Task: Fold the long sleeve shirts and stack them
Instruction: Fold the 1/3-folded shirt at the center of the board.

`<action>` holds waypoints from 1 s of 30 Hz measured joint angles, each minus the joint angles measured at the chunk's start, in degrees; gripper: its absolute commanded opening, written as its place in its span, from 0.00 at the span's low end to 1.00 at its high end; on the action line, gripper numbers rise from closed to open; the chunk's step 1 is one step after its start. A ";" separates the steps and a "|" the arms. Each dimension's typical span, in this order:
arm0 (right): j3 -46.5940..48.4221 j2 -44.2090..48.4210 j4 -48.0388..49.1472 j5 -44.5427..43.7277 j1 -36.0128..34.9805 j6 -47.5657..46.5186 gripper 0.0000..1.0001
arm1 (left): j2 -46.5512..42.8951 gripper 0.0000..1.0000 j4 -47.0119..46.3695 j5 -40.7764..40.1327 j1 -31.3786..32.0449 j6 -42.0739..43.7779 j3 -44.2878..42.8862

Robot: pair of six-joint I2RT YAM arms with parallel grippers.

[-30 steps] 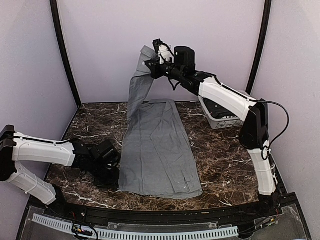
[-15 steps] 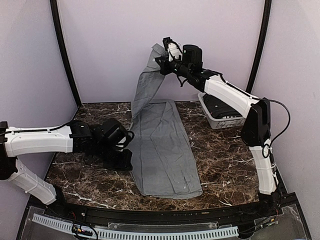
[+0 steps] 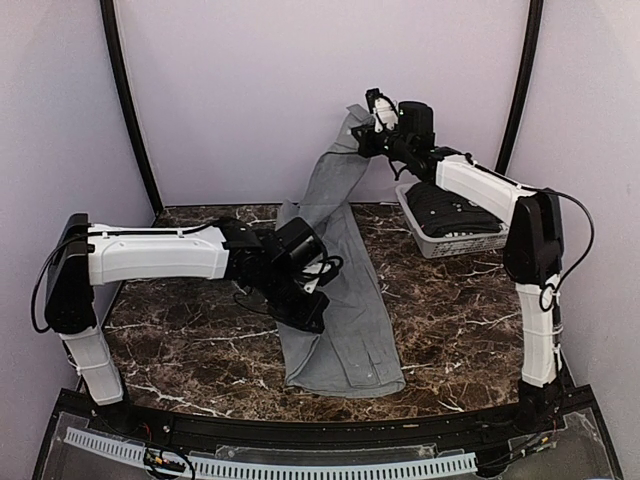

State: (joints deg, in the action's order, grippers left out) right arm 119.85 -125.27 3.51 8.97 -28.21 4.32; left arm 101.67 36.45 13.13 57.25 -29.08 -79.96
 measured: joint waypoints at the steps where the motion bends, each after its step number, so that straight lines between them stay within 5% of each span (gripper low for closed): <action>1: -1.18 0.74 -0.09 -0.04 0.31 0.15 0.00 | 1.27 0.00 0.28 0.59 0.09 0.83 -1.05; 22: -13.05 12.09 1.46 -4.09 0.90 -1.97 0.00 | 7.76 0.01 3.10 5.16 1.53 7.15 -4.76; 30: -16.06 12.13 0.98 -2.49 0.90 -2.05 0.00 | 7.87 0.26 3.02 -2.08 2.10 3.19 -4.76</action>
State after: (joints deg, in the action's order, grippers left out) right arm 103.79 -113.14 4.49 6.48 -27.31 2.26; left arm 109.54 39.46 11.05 59.35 -25.89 -84.73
